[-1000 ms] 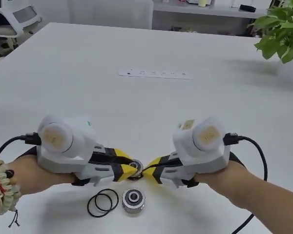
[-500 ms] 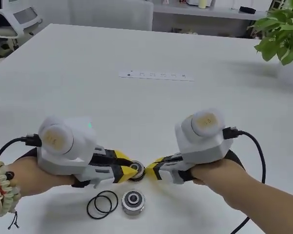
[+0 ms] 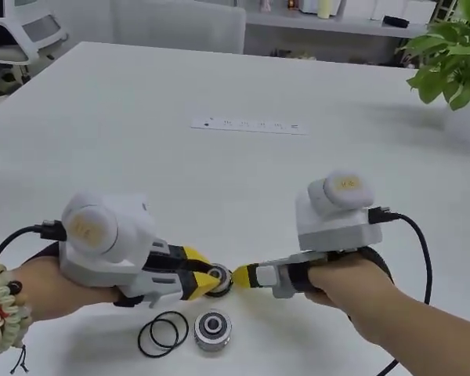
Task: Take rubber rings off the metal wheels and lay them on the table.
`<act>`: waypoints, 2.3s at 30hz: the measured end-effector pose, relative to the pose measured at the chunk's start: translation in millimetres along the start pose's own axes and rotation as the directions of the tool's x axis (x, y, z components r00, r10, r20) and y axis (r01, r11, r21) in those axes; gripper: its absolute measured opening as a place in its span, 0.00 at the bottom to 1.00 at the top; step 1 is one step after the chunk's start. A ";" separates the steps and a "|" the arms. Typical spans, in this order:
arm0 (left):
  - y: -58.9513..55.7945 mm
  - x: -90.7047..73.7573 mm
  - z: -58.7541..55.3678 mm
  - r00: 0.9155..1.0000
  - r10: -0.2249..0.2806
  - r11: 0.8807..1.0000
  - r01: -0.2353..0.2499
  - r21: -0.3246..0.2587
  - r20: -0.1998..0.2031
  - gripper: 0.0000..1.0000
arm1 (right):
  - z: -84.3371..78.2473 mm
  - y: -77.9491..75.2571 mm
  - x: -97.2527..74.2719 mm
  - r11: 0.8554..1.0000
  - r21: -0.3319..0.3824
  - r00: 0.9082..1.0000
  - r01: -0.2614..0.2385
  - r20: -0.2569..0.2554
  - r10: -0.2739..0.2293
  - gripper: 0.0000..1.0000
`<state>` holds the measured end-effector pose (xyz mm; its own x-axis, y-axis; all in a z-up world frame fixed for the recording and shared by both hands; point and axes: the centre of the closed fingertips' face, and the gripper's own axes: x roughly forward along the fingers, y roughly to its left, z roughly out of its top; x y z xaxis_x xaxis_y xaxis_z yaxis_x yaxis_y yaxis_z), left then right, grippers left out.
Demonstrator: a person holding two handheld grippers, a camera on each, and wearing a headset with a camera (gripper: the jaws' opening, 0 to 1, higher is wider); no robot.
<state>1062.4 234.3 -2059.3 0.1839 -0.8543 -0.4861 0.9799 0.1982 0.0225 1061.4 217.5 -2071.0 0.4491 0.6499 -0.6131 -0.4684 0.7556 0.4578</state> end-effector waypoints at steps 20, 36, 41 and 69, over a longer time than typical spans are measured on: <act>-1.8 -0.3 -0.1 1.000 -0.006 1.000 0.006 0.008 0.001 0.08 | 5.4 21.0 -0.1 0.997 -0.006 0.997 -0.080 0.009 0.080 0.00; -1.5 -0.4 0.1 1.000 -0.005 1.000 0.005 0.009 0.005 0.08 | 2.1 14.5 1.4 0.997 -0.067 0.999 -0.030 -0.012 0.030 0.00; -1.6 -1.8 0.2 0.999 -0.017 1.000 0.018 0.008 -0.030 0.08 | 4.6 12.9 0.3 0.998 -0.054 1.000 -0.030 -0.001 0.030 0.00; -21.5 -65.1 54.7 0.997 -0.067 0.989 0.071 0.132 -0.035 0.65 | 10.7 14.5 -3.9 0.996 -0.078 0.999 -0.035 0.006 0.035 0.00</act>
<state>1033.6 259.4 -1980.3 0.1149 -0.8484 -0.5167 0.9921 0.0714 0.1034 1061.1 226.8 -2055.1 0.4372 0.6766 -0.5924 -0.5419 0.7239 0.4269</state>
